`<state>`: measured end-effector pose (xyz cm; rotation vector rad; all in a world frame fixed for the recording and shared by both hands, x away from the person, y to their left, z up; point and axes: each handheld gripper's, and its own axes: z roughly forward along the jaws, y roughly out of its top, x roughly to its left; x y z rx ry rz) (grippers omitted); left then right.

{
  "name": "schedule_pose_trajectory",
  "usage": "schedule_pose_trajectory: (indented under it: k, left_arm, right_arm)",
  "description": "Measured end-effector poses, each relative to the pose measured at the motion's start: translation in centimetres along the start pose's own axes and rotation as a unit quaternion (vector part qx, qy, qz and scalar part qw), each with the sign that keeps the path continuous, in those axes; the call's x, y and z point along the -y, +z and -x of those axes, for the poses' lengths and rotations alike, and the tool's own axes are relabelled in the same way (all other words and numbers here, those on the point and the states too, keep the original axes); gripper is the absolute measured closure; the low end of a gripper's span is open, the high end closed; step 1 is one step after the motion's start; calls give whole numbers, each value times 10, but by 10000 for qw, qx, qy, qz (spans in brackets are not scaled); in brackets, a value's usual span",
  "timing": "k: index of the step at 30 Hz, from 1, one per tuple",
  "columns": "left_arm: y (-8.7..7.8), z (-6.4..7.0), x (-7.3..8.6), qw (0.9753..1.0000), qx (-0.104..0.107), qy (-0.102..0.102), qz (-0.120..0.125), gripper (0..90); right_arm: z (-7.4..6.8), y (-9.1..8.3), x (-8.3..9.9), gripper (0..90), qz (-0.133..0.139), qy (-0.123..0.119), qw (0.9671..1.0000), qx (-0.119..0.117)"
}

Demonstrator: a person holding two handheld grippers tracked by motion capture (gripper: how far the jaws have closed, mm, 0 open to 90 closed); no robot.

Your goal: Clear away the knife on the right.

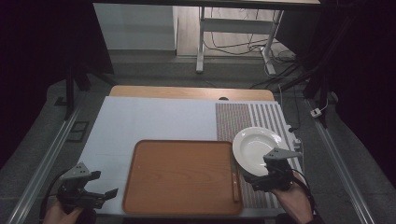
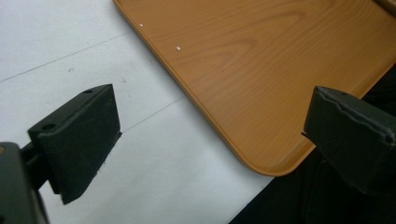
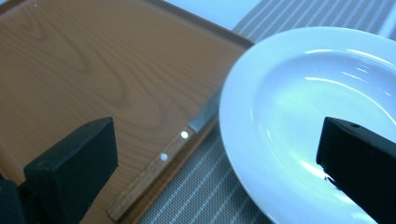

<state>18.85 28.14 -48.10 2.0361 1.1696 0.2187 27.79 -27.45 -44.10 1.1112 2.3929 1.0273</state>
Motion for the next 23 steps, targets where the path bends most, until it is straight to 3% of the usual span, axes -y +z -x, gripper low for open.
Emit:
schedule_pose_trajectory:
  k: [10,18,23]
  left_arm:
    - [0,0,0,10000,1,-15,4,39]
    - [-1,0,1,10000,1,-11,10,39]
    - [0,0,0,10000,10,-4,13,38]
  right_arm:
    - [4,-19,22,0,113,293,9990,324]
    - [8,-26,44,0,-15,550,9965,622]
    - [9,-27,46,0,-41,617,9959,665]
